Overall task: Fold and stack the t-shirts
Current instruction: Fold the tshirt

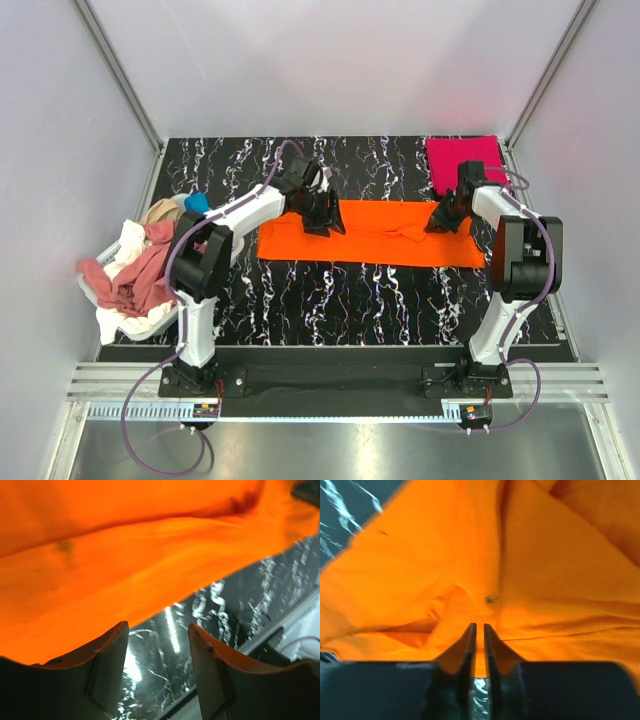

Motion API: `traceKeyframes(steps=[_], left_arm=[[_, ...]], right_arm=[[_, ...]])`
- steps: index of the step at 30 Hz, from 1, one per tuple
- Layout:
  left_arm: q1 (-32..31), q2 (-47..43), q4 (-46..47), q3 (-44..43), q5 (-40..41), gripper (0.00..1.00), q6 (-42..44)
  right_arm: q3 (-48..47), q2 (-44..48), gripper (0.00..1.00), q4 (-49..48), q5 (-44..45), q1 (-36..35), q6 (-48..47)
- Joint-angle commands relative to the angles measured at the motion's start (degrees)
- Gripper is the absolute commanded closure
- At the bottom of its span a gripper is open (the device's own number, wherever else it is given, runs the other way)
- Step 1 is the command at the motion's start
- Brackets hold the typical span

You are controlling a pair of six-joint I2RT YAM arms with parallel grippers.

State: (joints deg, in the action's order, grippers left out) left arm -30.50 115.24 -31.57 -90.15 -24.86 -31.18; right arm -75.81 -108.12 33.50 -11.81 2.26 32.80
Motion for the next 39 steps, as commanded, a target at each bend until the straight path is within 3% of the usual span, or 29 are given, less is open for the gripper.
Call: traceKeyframes(steps=[1,4,9,14,20,30,35,39], left_arm=[[2.02,0.87,1.16,3.99,6.11,0.45,-1.6],[2.81,0.08,1.08,8.21,11.66,0.44,-2.39],[2.64,-2.38,1.16,12.45,15.54,0.44,-3.27],[2.55,-3.97,1.34,15.35,17.65,0.43,-3.54],[1.33,-5.2,2.04,18.69,18.62,0.44,-4.68],[-7.81,-17.92,4.5,34.4,23.8,0.42,-10.12],[-11.59,-24.44,4.68,38.47,22.67,0.41,-14.87],[-13.53,-29.8,4.59,34.1,16.72,0.38,-15.14]], right_arm=[[5.04,0.98,0.92,-4.75,-3.21,-0.59,-1.77],[5.41,0.19,0.99,-4.93,-0.76,-0.59,-3.17],[4.97,4.13,1.0,-4.58,0.04,-0.59,-3.62],[4.62,6.69,0.99,-5.19,-5.14,-1.03,-2.65],[8.48,3.36,0.99,-12.04,-11.83,-3.75,-0.46],[9.36,2.38,0.98,-9.33,-2.78,-4.2,-4.05],[10.15,4.84,0.97,-8.89,-4.53,-4.28,-5.29],[10.51,7.13,0.96,-8.8,-5.5,-4.2,-5.46]])
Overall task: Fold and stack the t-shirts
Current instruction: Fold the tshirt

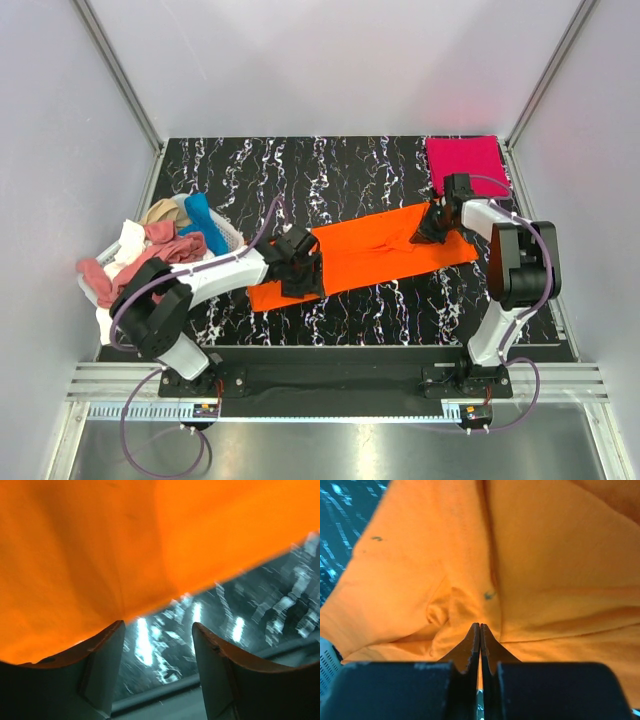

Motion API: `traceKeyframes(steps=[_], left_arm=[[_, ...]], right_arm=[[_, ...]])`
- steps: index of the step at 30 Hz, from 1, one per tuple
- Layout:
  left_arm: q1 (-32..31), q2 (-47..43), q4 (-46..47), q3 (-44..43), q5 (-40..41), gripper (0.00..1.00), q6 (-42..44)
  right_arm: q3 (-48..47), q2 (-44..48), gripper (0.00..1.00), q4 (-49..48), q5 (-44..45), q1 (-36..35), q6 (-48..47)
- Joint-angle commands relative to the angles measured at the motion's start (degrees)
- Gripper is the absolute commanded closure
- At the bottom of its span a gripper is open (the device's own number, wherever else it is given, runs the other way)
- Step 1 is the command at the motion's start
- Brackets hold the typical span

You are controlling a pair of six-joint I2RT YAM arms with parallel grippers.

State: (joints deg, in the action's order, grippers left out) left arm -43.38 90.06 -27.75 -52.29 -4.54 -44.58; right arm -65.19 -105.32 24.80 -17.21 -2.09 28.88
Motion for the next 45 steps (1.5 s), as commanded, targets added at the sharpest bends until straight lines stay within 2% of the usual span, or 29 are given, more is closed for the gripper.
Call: traceKeyframes(steps=[1,5,7,9,12,17,22,28,35,45], left_arm=[[-0.48,-4.63,-0.19,-5.43,-4.6,0.38,0.61],[0.65,-1.22,-5.81,-16.15,-1.89,0.37,8.18],[2.06,0.63,-7.58,-17.05,0.14,0.37,9.77],[4.26,2.4,-7.15,-15.65,-1.34,0.37,9.86],[4.35,3.1,-7.15,-12.14,1.53,0.37,10.83],[3.91,0.74,-6.36,-3.89,7.16,0.37,9.6],[3.12,-2.08,-5.39,2.36,8.05,0.37,6.71],[-1.0,-6.65,-3.1,9.66,6.65,0.37,1.78],[-6.63,-13.14,-1.7,15.19,5.77,0.37,-5.43],[-11.03,-25.45,-2.4,18.11,2.16,0.37,-12.72]], right_arm=[[-0.29,4.51,0.96,-0.01,-0.19,0.15,-1.64],[-0.9,4.77,0.93,-0.01,2.96,0.15,0.12],[-1.69,3.03,0.93,-0.1,8.76,0.07,0.91],[-2.92,1.61,0.93,0.08,13.05,0.15,1.17],[-4.33,-0.94,0.93,-0.1,14.75,0.15,1.17],[-5.82,-3.66,0.93,-0.45,12.92,0.07,1.09],[-6.36,-7.09,0.93,-1.07,11.41,0.15,0.56],[-6.18,-7.09,0.92,-3.09,8.08,-0.37,0.38],[-11.44,-11.22,0.92,-3.09,3.59,-2.74,-0.14],[-20.58,-17.28,0.9,-2.91,1.39,-6.7,1.44]])
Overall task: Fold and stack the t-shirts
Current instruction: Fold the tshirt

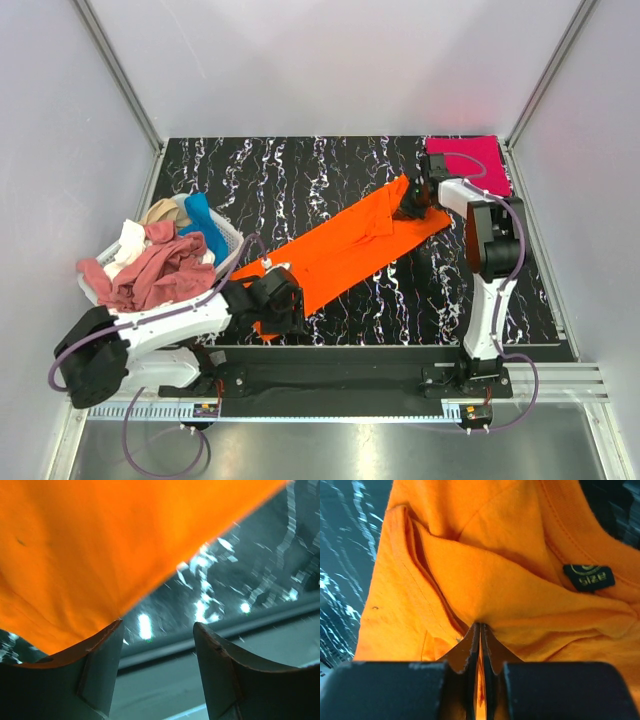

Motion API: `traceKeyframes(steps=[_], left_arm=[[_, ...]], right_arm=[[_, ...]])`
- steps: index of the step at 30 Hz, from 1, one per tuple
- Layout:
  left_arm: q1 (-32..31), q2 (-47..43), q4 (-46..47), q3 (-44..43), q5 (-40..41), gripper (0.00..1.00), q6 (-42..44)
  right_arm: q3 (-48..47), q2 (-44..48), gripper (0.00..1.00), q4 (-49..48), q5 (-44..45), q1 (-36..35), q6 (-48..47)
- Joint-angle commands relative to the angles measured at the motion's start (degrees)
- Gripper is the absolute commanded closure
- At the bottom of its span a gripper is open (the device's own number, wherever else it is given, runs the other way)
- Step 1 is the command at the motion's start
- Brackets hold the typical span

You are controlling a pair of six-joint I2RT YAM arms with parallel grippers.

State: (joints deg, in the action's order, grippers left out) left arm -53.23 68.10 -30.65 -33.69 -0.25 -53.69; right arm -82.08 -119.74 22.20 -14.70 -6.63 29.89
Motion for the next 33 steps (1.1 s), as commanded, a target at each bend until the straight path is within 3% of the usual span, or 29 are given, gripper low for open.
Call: traceKeyframes(steps=[1,7,12,17,21,23,28,33], left_arm=[[-1.43,-5.15,0.33,-1.45,-2.21,0.37,-3.61],[-1.79,-8.94,-1.25,-7.69,-2.21,0.36,1.47],[-1.61,-4.92,-5.38,-12.7,1.83,0.37,8.41],[-1.44,0.45,-5.73,-13.77,5.52,0.47,13.69],[-0.21,6.24,-6.08,-14.73,9.21,0.59,15.11],[0.32,8.53,-5.73,-14.74,10.97,0.62,15.54],[0.67,15.39,-3.98,-16.05,12.03,0.7,16.86],[0.06,19.88,-1.08,-15.7,6.86,0.77,16.34]], right_arm=[[-5.7,-4.43,0.9,-0.31,-1.73,-2.42,0.69],[-16.06,-11.99,0.89,-0.14,-5.07,-4.53,1.4],[-29.34,-21.64,0.87,0.39,-9.46,-4.53,0.17],[-47.26,-30.27,0.85,1.62,-13.85,-4.53,0.69],[-66.92,-39.93,0.85,6.36,-19.39,-4.53,2.54],[-70.83,-41.09,0.83,8.21,-20.45,-4.53,2.81],[-65.32,-33.03,0.78,8.3,-19.49,-4.53,1.14],[-55.67,-21.78,0.75,8.65,-17.22,-4.0,0.69]])
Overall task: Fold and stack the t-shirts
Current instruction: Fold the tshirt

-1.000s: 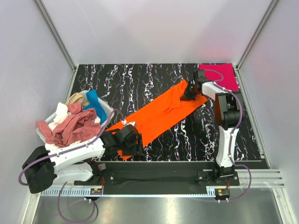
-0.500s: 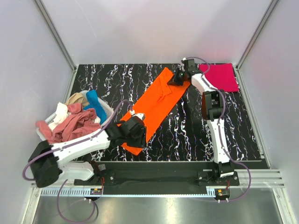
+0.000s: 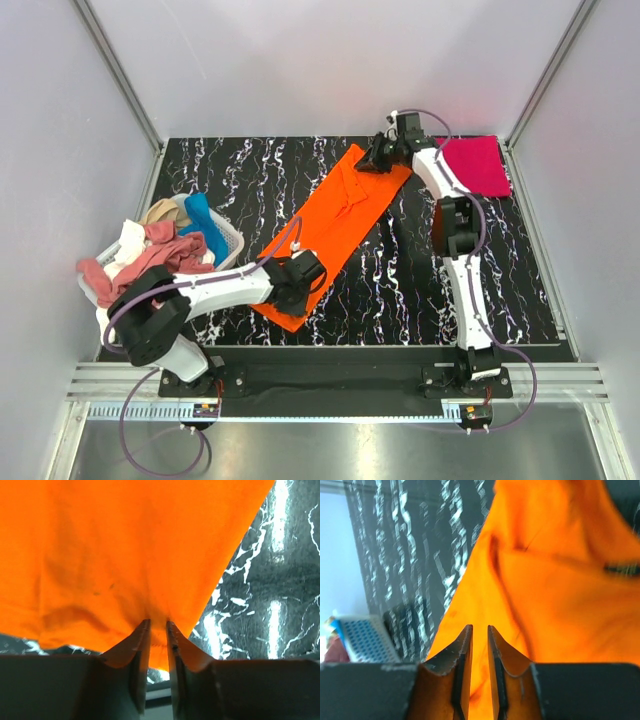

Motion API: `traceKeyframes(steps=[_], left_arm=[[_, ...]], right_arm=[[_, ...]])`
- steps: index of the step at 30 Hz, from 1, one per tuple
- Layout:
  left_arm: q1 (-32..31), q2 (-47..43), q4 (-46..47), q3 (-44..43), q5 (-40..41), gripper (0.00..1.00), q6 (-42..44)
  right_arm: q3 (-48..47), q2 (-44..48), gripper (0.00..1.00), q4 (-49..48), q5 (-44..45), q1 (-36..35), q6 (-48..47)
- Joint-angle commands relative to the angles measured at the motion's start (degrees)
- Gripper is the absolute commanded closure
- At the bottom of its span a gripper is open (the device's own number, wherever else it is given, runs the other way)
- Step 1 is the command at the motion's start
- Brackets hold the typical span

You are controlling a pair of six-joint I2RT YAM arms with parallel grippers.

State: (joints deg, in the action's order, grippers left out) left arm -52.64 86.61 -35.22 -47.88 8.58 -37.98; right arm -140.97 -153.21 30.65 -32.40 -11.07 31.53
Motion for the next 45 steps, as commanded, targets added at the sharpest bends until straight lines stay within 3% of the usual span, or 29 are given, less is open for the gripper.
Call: traceKeyframes(steps=[1,5,8,16,26,36,39,45], left_arm=[[-0.88,1.72,3.75,-1.17,-2.42,0.78,-0.07],[-4.48,3.21,5.77,-0.11,-3.56,0.78,-2.97],[-9.13,5.84,7.8,-1.16,-6.03,0.78,-5.17],[-16.44,11.12,10.26,-6.26,-6.3,0.77,-8.87],[-16.97,10.51,10.0,-7.32,-5.77,0.77,-7.9],[-18.28,15.25,9.03,-11.01,-6.56,0.77,-5.53],[-18.29,16.66,8.24,-13.46,-5.59,0.77,-4.04],[-18.2,22.98,7.27,-27.15,-7.26,0.72,-0.44]], right_arm=[[4.89,13.27,0.75,0.28,1.02,0.87,-0.77],[12.81,22.13,0.74,2.21,5.58,1.84,-0.41],[20.01,26.1,0.73,1.69,13.83,2.45,-3.56],[20.03,19.81,0.84,1.16,12.81,6.58,-4.63],[4.66,4.24,0.92,0.63,4.56,8.61,-2.8],[-11.69,-8.94,0.93,-0.33,7.18,9.14,2.13],[-12.93,-10.88,0.93,-2.43,7.62,9.49,3.89],[-17.41,-14.22,0.93,-5.16,7.97,10.1,5.56]])
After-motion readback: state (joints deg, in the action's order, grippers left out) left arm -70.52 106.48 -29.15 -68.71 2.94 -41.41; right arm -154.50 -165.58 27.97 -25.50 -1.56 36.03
